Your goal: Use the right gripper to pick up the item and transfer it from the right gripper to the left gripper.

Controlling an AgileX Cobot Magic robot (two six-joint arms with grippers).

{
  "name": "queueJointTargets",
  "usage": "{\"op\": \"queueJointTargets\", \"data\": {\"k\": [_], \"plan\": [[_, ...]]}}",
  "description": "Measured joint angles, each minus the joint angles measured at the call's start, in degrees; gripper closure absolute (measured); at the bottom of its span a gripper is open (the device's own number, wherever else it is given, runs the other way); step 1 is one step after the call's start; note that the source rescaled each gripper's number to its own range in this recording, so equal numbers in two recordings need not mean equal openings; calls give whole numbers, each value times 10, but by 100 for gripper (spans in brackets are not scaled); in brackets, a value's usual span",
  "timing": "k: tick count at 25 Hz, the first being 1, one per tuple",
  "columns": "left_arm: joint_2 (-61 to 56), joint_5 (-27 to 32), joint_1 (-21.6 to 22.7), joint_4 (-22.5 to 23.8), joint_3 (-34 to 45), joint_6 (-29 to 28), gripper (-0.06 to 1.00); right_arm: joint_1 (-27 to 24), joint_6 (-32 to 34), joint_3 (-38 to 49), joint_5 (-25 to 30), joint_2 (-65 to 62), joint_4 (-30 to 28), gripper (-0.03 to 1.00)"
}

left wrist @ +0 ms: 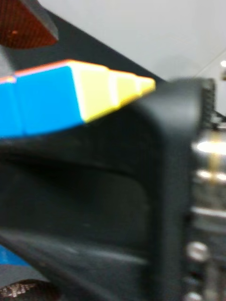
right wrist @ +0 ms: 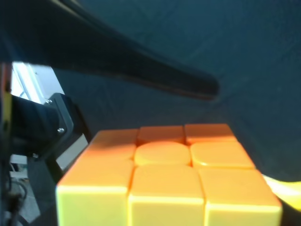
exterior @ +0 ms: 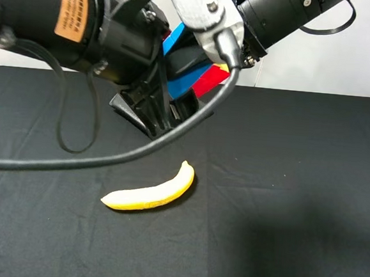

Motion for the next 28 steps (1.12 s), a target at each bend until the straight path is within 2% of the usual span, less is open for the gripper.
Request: {"op": "queueJointTargets", "data": {"k": [5,24,26,28], "plan": [[19,-9,0,12,-1,-6,-1,-2,15,0,1,0,-28,97],[20,-12,1,13,-2,-21,1,-2,33,0,-6,0,-29,97],[20,-14,1,13,-2,-34,6,-2,35,0,-9,0,-28,97],[21,-18,1,13,-2,-45,22,-2,38,0,-10,0,-27,97]]}}
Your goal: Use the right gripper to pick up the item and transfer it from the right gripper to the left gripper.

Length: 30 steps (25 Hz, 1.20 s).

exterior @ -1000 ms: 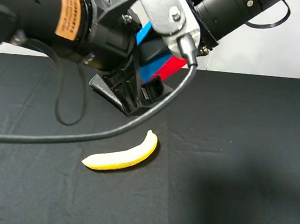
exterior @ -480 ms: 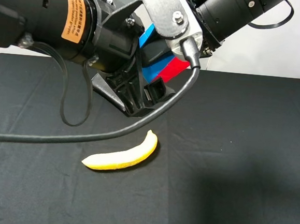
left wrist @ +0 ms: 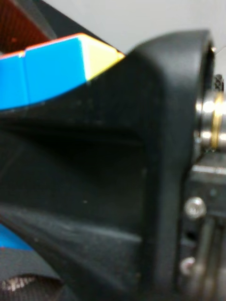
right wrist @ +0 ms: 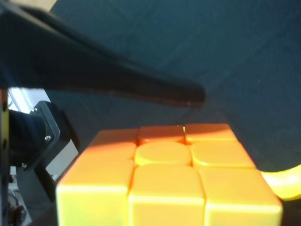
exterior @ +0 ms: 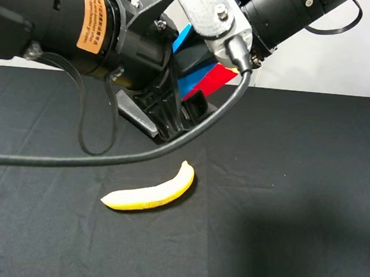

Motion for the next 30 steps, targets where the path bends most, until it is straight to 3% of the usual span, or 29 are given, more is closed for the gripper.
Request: {"op": "queueJointTargets", "data": {"k": [1,2,5,6,18,19,20,22,23,26,30], "plan": [[1,-2,0,0,0,-5,33,0,0,0,0,0,1,97],[1,-2,0,0,0,-5,33,-2,2,0,0,0,2,97],[3,-4,0,14,0,-9,89,-2,11,0,7,0,0,97],[4,-4,0,14,0,-10,93,-2,11,0,8,0,-1,97],[4,-7,0,14,0,-12,93,-3,12,0,9,0,-1,96],[4,-9,0,11,0,-14,93,-3,11,0,7,0,-1,79],[4,-10,0,6,0,-17,94,-4,9,0,-1,0,-2,49],[4,-8,0,5,0,-18,94,-5,11,0,-11,0,-11,16],[5,-9,0,5,0,-18,94,-5,13,0,-17,0,-15,8],[6,-13,0,2,0,-18,94,-5,18,0,-21,0,-16,-1],[6,-12,0,0,0,-18,94,-5,18,0,-21,0,-15,-3]]}}
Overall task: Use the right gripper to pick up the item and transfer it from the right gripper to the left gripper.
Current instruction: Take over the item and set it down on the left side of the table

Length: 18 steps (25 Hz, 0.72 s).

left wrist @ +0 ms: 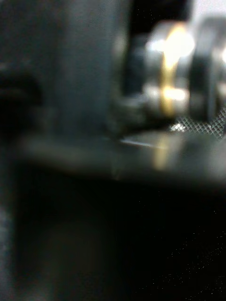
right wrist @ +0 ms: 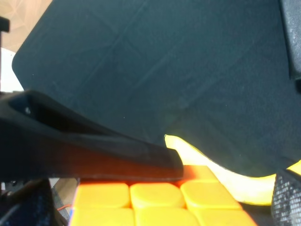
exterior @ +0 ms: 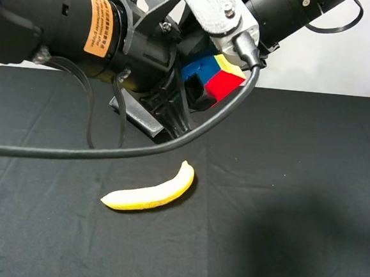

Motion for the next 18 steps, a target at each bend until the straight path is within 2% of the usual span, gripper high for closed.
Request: {"op": "queueJointTargets", "data": {"k": [4,8,11,15,18], "plan": [[0,0,0,0,0,0,94,0,1,-2,5,0,-5,-3],[0,2,0,0,0,0,94,0,2,-26,33,0,-33,-3],[0,25,-1,0,0,0,94,0,12,-50,51,0,-65,-3],[-3,65,-1,0,0,1,94,1,23,-80,69,0,-79,-3],[-13,70,-1,0,0,1,94,3,26,-93,79,0,-88,-3]]}}
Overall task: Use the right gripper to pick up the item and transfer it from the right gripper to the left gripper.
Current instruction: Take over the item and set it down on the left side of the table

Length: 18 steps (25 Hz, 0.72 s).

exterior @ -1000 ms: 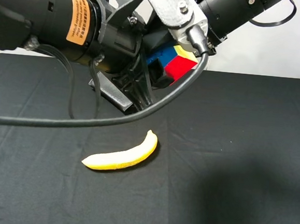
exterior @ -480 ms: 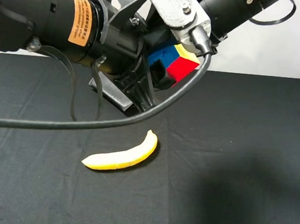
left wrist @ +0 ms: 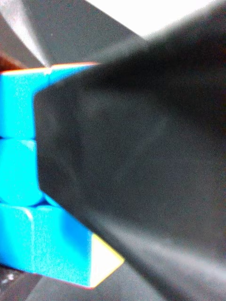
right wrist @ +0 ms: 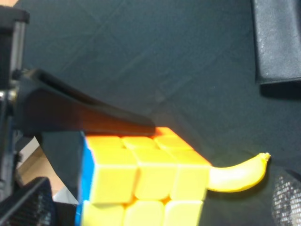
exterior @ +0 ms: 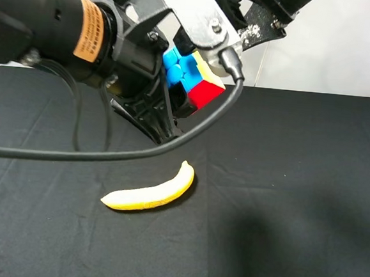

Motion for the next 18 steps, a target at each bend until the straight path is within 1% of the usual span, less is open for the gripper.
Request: {"op": "queueJointTargets", "data": {"k": [2,7,10,14,18], "plan": [[-6,13,0,0,0,0,94,0,1,-10,5,0,-1,-3],[-17,73,0,0,7,0,94,0,5,-40,19,0,-10,-3],[-31,91,0,-1,18,0,94,0,7,-61,34,0,-20,-3],[-64,106,0,-1,37,0,94,0,21,-81,46,0,-51,-3],[-108,144,0,-1,54,0,94,0,37,-83,49,-4,-97,-3]]}}
